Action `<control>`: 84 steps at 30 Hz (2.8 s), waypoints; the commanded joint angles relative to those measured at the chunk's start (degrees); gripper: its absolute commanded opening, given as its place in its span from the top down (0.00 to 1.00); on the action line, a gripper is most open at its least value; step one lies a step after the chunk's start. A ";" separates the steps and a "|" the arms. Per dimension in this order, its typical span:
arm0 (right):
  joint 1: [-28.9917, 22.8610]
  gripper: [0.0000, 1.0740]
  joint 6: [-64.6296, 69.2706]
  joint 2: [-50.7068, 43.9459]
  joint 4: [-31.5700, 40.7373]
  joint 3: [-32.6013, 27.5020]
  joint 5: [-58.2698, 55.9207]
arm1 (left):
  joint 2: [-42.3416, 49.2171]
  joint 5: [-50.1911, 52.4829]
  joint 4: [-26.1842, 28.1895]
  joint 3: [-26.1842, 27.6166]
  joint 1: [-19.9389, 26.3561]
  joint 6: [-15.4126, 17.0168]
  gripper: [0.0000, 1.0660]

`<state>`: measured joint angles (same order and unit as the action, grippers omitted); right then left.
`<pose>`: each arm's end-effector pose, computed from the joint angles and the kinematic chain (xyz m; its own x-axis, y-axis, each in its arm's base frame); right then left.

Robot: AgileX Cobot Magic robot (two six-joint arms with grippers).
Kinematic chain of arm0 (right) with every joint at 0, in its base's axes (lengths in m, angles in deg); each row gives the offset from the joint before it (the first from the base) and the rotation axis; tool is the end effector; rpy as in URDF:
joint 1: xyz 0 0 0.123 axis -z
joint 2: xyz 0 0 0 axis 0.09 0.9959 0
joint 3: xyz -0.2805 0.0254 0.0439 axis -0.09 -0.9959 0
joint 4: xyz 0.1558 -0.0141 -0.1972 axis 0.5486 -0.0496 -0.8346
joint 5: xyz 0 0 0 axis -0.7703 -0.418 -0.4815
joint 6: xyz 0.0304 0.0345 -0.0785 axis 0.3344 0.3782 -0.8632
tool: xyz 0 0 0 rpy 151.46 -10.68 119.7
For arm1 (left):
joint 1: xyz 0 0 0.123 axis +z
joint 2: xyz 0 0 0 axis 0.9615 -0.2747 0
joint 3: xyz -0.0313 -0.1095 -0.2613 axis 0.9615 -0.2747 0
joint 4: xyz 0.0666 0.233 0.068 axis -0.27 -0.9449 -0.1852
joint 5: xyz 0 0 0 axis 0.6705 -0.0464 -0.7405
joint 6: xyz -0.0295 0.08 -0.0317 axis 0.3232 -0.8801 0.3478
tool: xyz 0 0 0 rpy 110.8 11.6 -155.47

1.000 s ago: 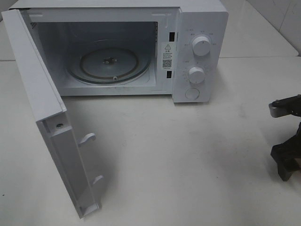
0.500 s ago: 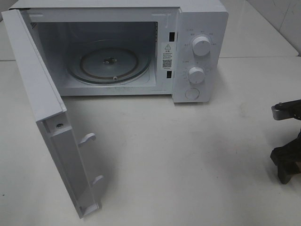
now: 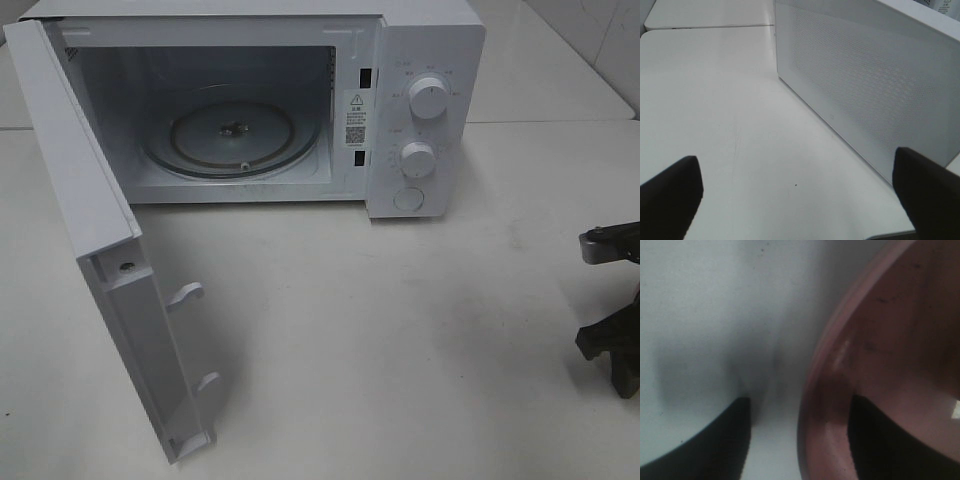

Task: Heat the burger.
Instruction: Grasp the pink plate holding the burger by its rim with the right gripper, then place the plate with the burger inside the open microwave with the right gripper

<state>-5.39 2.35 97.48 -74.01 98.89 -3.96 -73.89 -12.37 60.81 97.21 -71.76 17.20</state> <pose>0.2474 -0.0098 0.1131 -0.9947 -0.0861 -0.0565 -0.0786 0.9892 -0.1237 -0.0053 -0.0164 0.2803 -0.4173 0.0201 -0.9086 0.1375 0.9896 -0.0412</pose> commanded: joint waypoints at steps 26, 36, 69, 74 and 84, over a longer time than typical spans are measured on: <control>-6.99 1.00 14.84 -2.29 -12.66 -0.92 -4.98 | 1.32 0.57 0.11 -0.17 0.06 0.11 0.08; -11.63 1.00 19.42 -4.93 -16.39 -0.92 -11.29 | 1.32 0.57 0.11 -0.17 0.06 0.11 0.08; -35.87 1.00 24.41 -16.56 -22.52 -0.97 -30.77 | 1.32 0.57 0.11 -0.17 0.06 0.11 0.08; -41.77 1.00 24.69 -17.42 -22.52 -0.97 -32.37 | 1.32 0.57 0.11 -0.17 0.06 0.11 0.08; -53.23 1.00 25.04 -17.82 -22.46 -0.97 -34.55 | 1.32 0.57 0.11 -0.17 0.06 0.11 0.08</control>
<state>-56.21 26.30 80.29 -93.09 98.03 -35.13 -73.89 -12.37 60.81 97.21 -71.76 17.20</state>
